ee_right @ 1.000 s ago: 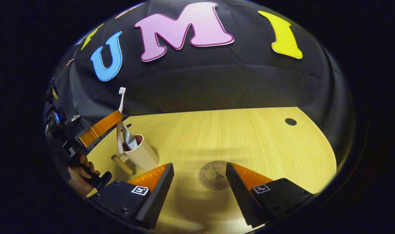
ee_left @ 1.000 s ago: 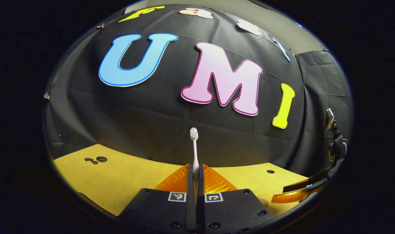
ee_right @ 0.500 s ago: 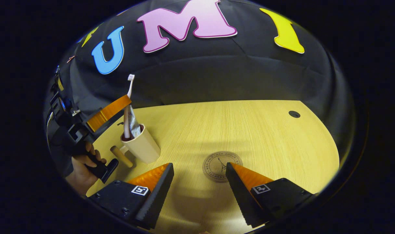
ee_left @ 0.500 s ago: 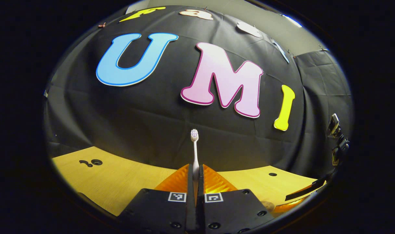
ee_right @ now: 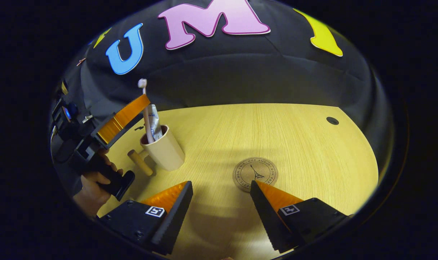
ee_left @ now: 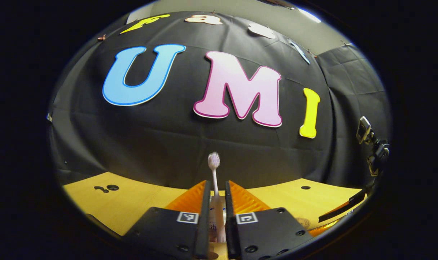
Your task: Put the toothbrush and toothpaste on the desktop into the cup, then pick up the cup and place it on the coaster on the desktop.
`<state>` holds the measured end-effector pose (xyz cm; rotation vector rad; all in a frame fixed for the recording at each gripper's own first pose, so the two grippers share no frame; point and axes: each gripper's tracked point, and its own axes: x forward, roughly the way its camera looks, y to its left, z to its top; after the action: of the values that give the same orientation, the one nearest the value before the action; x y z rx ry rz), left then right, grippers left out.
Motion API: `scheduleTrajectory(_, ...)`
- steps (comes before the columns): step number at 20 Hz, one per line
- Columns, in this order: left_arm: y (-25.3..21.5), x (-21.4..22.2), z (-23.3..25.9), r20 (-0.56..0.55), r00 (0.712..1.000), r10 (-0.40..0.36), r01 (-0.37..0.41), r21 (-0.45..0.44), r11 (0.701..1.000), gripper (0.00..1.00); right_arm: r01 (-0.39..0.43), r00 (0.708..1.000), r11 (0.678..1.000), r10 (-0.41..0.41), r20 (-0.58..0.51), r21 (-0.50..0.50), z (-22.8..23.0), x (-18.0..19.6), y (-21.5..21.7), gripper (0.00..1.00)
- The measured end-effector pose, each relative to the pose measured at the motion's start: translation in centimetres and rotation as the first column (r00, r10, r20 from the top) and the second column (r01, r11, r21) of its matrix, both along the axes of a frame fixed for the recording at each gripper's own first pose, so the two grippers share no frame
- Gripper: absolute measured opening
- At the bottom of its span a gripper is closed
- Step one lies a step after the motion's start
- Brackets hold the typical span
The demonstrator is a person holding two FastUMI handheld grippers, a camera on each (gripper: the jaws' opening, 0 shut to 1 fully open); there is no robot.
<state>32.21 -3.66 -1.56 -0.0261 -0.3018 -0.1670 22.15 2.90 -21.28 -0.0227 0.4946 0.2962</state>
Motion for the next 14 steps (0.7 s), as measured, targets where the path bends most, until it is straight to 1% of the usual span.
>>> scheduleTrajectory(2, 0.2, -0.7, -0.2, -0.016, 1.0, 0.007, -0.006, 0.027, 1.0, 0.63, 0.011, 1.0, 1.0, -0.011, -0.018, 0.006, -0.4, -0.1, -0.1, 0.98)
scheduleTrajectory(4, 0.6, -1.5, 0.0, -0.027, 0.999, 0.024, -0.022, 0.05, 0.999, 0.67, 0.019, 0.999, 1.0, -0.018, -0.029, 0.017, -0.4, -0.3, -0.1, 0.98)
scheduleTrajectory(6, 0.8, -2.5, -0.2, -0.061, 0.997, 0.039, -0.035, 0.066, 0.997, 0.82, 0.022, 1.0, 0.999, -0.021, -0.02, 0.024, 0.1, -0.3, -0.1, 0.98)
scheduleTrajectory(7, 1.0, -3.2, -0.2, -0.072, 0.996, 0.046, -0.041, 0.072, 0.997, 0.97, 0.025, 1.0, 0.999, -0.025, -0.015, 0.026, 0.3, -0.3, -0.2, 0.98)
scheduleTrajectory(8, 1.0, -3.8, -0.3, -0.087, 0.995, 0.051, -0.044, 0.082, 0.996, 1.0, 0.03, 0.999, 0.999, -0.03, -0.016, 0.031, 0.4, -0.3, -0.4, 0.98)
scheduleTrajectory(11, 1.9, -5.5, -0.9, -0.16, 0.983, 0.085, -0.069, 0.104, 0.992, 1.0, 0.054, 0.998, 0.997, -0.052, -0.028, 0.054, 1.0, -0.5, -1.1, 0.98)
scheduleTrajectory(14, 2.7, -6.4, -1.4, -0.241, 0.966, 0.093, -0.069, 0.104, 0.992, 1.0, 0.076, 0.997, 0.995, -0.076, -0.012, 0.068, 2.1, -0.5, -1.9, 0.98)
